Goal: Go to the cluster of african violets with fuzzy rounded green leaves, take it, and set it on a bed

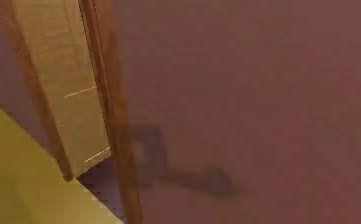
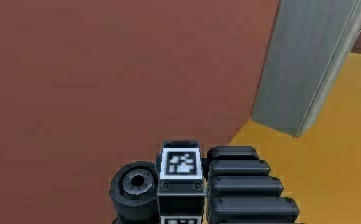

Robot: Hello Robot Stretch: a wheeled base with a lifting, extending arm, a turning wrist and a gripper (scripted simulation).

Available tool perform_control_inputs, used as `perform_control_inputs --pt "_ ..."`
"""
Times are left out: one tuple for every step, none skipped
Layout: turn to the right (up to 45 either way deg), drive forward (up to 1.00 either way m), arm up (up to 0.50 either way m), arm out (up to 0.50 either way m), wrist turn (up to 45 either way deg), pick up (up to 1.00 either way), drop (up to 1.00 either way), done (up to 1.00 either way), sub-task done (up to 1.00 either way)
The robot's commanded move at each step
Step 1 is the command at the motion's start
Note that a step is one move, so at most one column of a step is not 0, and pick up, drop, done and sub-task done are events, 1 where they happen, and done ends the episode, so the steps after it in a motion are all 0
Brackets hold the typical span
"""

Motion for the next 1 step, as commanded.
perform_control_inputs --pt "-45.0 0.0 0.0 0.0 0.0 0.0 0.0 0.0 0.0"
